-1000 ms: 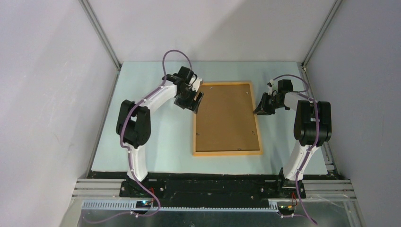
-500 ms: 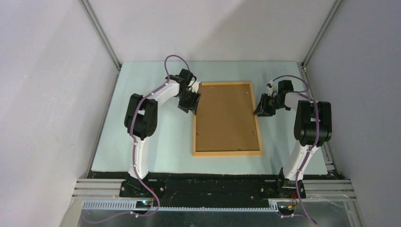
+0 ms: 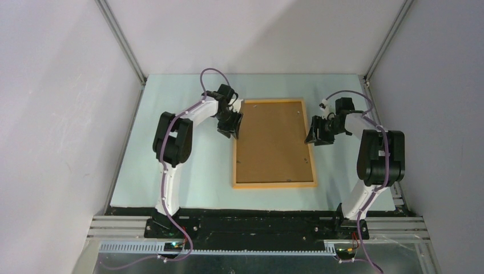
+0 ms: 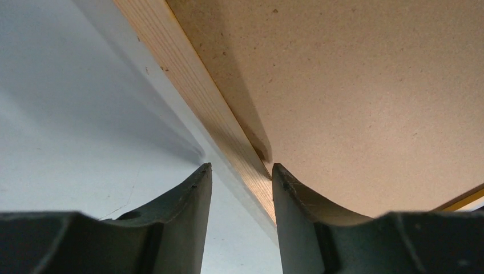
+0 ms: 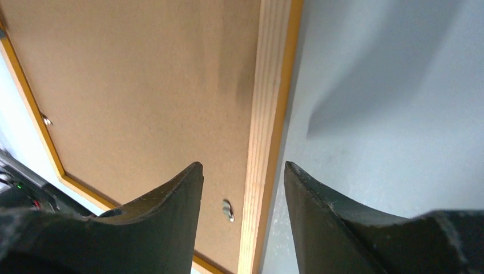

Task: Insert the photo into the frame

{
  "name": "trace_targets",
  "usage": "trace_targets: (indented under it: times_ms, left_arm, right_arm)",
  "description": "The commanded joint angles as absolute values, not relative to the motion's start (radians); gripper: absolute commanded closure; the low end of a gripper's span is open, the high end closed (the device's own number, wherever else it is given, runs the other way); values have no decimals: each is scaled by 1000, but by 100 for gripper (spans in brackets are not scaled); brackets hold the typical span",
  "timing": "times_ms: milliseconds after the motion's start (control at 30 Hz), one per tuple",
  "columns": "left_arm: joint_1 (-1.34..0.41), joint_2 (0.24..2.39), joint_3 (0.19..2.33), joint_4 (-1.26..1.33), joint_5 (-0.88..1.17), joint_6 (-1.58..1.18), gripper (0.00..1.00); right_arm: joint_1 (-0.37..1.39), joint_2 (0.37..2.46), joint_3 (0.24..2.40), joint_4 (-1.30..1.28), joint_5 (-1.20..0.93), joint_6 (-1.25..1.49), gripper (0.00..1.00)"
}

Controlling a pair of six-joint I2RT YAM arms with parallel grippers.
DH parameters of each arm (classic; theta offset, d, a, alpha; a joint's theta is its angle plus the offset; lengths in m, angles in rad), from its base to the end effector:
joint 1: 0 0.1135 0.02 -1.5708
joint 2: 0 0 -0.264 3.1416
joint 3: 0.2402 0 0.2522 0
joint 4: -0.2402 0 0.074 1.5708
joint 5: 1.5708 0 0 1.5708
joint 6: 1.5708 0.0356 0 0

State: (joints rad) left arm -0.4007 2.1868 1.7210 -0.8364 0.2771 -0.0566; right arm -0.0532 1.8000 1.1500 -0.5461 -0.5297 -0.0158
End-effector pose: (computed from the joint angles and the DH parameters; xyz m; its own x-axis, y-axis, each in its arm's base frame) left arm 0.4079 -0.1834 0.1682 -0.9114 0.3270 -0.2500 0.3911 0.8772 -0.2784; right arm 0.3501 -0.0006 0.1727 -0.9270 0.0357 -0.3734 -0.1534 0.8722 0.4644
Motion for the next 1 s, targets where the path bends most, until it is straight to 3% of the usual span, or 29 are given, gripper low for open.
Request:
trace_targets:
  times_ms: [0,500,967]
  left_arm:
    - [-396,2193,1755,-831,303,-75,54]
    - [-396,2203,1743,-831,317,-80,69]
    - [-396,2206,1738,-831,317,-80,79]
  right_arm:
    - [-29,1719,1123,-618,-479,-115,40]
    - [109,1635,1014,-657,-310,-215,39]
    - [117,1642,989,-655,-290,-211,42]
